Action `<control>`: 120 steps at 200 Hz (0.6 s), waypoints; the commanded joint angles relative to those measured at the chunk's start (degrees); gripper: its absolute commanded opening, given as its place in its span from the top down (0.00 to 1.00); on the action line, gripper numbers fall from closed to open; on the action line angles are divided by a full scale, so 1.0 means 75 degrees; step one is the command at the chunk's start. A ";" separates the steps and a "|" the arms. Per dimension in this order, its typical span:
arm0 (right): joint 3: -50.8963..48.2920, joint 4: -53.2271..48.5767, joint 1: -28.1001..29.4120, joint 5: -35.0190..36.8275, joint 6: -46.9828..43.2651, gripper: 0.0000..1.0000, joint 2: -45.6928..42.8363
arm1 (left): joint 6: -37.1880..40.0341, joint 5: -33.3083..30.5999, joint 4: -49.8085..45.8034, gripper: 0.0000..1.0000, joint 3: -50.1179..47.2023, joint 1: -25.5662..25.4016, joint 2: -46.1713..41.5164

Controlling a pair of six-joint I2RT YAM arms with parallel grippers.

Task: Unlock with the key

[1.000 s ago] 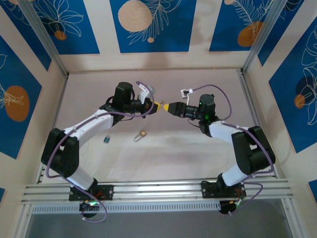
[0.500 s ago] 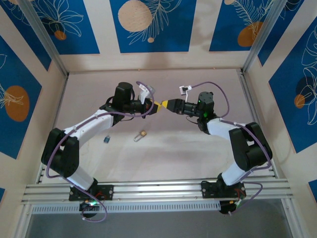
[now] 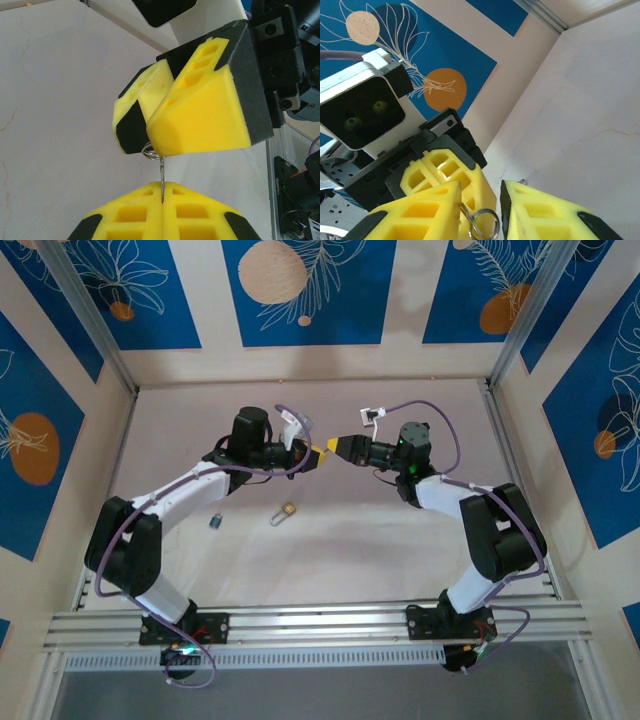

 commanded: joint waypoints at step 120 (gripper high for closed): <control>0.0224 0.0097 0.0120 -0.0170 0.0069 0.78 0.0088 | -0.0511 0.0476 0.0720 1.00 -0.0053 0.0177 0.0162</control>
